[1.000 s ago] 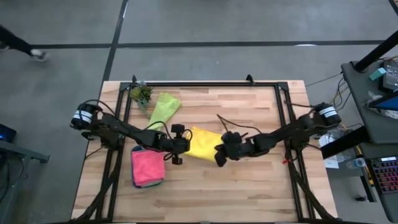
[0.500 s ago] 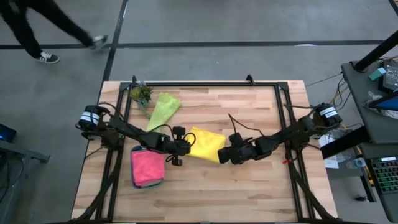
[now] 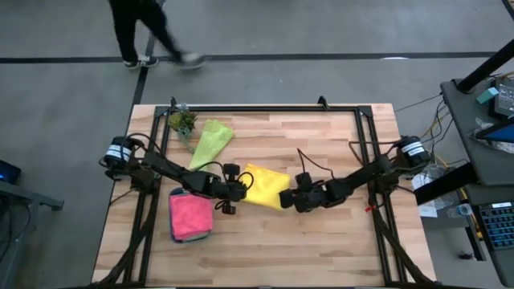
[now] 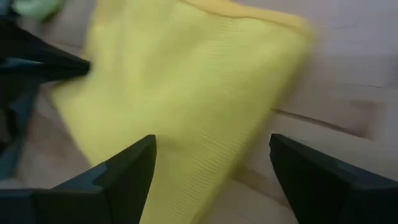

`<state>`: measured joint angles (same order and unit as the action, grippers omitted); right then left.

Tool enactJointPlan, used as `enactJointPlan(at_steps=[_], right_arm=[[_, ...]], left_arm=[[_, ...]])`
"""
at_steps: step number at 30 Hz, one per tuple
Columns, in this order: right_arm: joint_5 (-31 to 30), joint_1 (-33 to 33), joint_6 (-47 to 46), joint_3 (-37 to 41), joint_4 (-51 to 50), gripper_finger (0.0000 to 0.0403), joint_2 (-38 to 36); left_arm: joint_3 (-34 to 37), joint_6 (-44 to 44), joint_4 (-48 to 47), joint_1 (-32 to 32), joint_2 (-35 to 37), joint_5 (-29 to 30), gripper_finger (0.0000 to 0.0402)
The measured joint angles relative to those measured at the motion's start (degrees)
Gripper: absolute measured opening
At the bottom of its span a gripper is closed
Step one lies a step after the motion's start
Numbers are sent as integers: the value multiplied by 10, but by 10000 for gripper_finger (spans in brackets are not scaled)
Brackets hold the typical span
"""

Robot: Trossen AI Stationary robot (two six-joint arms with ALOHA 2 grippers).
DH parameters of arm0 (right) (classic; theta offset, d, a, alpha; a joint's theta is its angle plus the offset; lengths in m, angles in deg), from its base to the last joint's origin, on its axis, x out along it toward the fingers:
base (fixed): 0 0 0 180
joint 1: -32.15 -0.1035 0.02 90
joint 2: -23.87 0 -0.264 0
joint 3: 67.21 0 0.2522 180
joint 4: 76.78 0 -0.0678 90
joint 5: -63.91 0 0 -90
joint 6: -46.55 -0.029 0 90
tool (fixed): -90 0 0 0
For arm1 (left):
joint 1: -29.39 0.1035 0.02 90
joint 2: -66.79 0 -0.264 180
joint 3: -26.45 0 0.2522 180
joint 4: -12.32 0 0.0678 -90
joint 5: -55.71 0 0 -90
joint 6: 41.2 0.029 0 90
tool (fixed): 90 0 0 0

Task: Fold microfiber towels
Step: Fold the yellow microfiber cloth

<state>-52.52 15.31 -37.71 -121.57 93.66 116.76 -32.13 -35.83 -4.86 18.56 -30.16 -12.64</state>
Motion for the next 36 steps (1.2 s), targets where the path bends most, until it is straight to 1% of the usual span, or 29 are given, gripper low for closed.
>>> enactJointPlan(at_steps=[6, 9, 13, 17, 21, 24, 32, 36], right_arm=[[-4, 13, 45, 0, 125, 294, 45], [-8, 20, 54, 1, 148, 273, 54], [-23, 22, 47, 1, 142, 211, 52], [-28, 22, 50, 1, 142, 132, 51], [-27, 21, 72, 1, 137, 58, 49], [-25, 19, 89, 3, 100, 18, 34], [15, 15, 78, 2, -52, 14, -47], [25, 14, 73, 1, -116, 13, -92]], left_arm=[[0, 0, 0, 0, 0, 1, 0], [0, 0, 0, 0, 0, 1, 0], [0, 0, 0, 0, 0, 1, 0], [0, 0, 0, 0, 0, 1, 0], [0, 0, -1, 0, 3, 1, 0], [0, -1, -1, 0, 12, 1, 0], [-1, -1, 3, 0, 29, 0, 0], [-1, -4, 32, 0, 26, -17, 0]])
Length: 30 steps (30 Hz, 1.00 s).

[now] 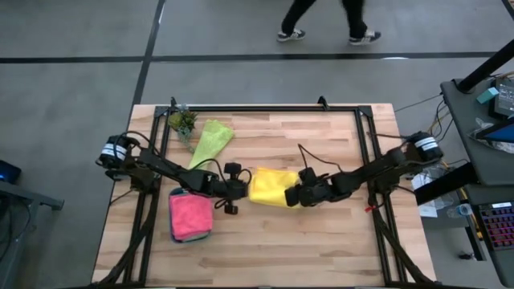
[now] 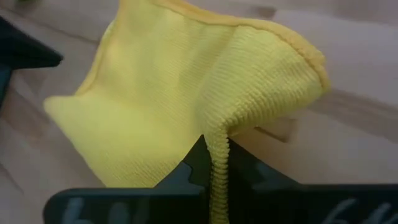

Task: Fold microfiber towels
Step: Fold the yellow microfiber cloth

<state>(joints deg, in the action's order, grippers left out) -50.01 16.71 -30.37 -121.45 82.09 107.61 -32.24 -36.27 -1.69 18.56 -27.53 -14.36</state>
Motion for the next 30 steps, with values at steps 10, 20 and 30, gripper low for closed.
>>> enactJointPlan(at_steps=[10, 20, 30], right_arm=[[1, 0, -41, -48, -201, 13, -58], [19, 17, -24, -135, -323, 13, -8], [40, 52, 61, -229, -374, 13, 76]], left_arm=[[0, 4, 103, 0, -39, -19, 0], [-19, 20, 178, 4, -106, -20, 0], [-25, 20, 223, 21, -135, -24, 0]])
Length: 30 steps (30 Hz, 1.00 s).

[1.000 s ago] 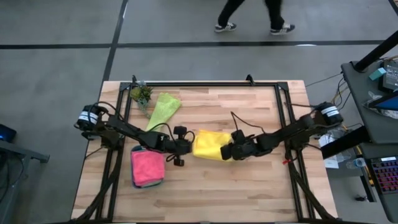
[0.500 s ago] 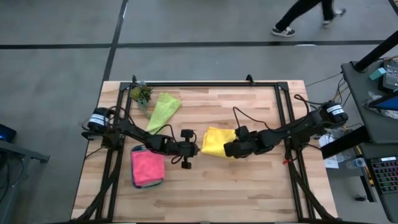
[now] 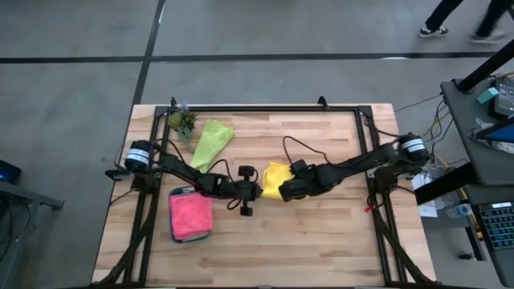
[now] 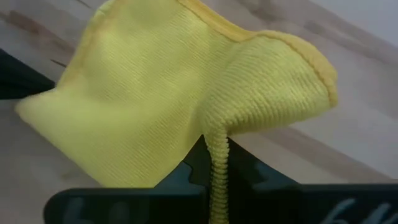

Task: Fold microfiber towels
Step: Fold the yellow microfiber cloth

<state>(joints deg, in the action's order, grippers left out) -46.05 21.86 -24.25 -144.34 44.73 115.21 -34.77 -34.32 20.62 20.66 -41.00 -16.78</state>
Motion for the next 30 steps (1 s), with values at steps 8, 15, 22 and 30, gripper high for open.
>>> enactJointPlan(at_steps=[8, 15, 22, 30], right_arm=[[0, 31, 70, -94, -17, 13, 74], [0, 53, 102, -157, -16, 13, 122], [0, 65, 130, -200, -32, 13, 158], [-7, 70, 134, -202, -23, 13, 160]], left_arm=[[-1, 0, 2, 1, -1, -10, 0], [0, 0, 2, 2, -1, -10, 0], [3, -2, -11, 4, -1, -10, 0], [8, 20, -136, 3, 103, -4, 0]])
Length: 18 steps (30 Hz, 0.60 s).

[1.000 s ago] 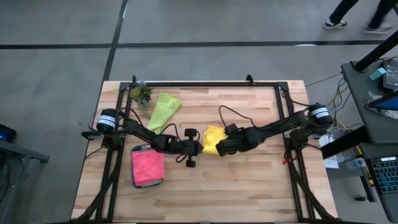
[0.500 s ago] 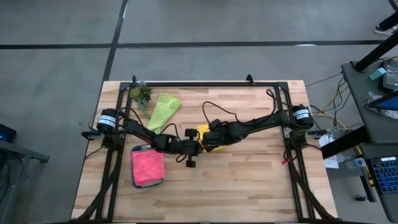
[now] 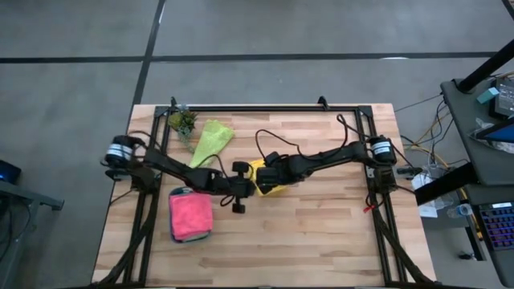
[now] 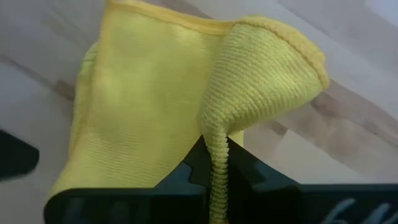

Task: Fold microfiber towels
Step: Fold the yellow microfiber cloth

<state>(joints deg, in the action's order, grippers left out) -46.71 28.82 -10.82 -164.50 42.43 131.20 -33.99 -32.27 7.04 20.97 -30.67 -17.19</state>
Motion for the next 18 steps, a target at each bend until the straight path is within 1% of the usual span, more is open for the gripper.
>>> enactJointPlan(at_steps=[3, 7, 13, 18], right_arm=[[-4, 0, 4, 0, 0, 13, 0], [-4, 0, 11, 0, -3, 13, -1], [-4, 0, 18, 0, 2, 13, -1], [-4, 0, 22, -3, 48, 13, -1]], left_arm=[[17, 10, -15, 12, 15, 22, 0], [29, 5, 0, 30, 13, 27, 0], [46, 5, 73, 40, -29, 27, 0], [45, 5, 127, 43, -70, 24, 0]])
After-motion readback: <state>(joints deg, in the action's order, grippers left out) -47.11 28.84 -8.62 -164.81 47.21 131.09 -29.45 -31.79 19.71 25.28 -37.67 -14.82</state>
